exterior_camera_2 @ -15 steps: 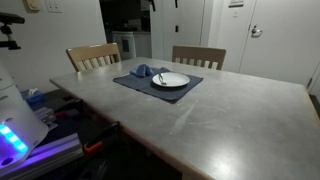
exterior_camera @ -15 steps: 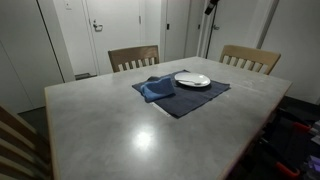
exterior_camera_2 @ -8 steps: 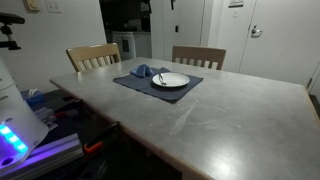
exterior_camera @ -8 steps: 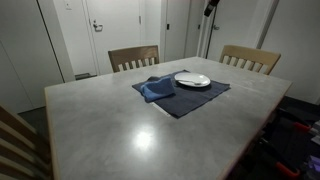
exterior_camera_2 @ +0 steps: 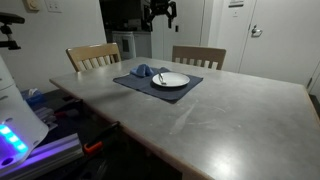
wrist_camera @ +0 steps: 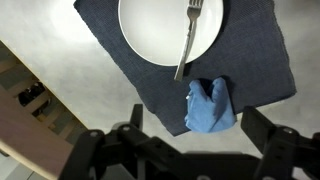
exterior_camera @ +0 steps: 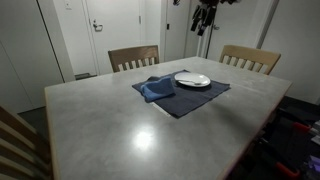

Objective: Move the fork from the plate to the table

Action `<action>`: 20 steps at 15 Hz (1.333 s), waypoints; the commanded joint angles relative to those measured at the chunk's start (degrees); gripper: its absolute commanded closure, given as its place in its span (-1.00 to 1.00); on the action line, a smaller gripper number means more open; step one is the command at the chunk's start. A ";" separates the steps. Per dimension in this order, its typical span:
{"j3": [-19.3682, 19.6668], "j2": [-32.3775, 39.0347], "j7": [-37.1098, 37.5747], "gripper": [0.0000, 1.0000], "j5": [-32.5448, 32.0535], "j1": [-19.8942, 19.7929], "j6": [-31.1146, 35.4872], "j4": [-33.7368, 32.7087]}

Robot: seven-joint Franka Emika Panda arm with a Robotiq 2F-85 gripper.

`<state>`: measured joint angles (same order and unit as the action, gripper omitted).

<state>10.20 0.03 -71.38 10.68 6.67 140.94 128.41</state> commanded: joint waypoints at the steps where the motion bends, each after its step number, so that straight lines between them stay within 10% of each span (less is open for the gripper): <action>1: -4.00 9.14 -7.51 -1.00 1.17 -4.11 -0.75 -6.59; 20: -13.98 22.90 -11.28 -1.00 1.20 -14.43 -1.42 -11.33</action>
<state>-2.22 20.75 -81.07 11.03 -5.63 140.35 119.27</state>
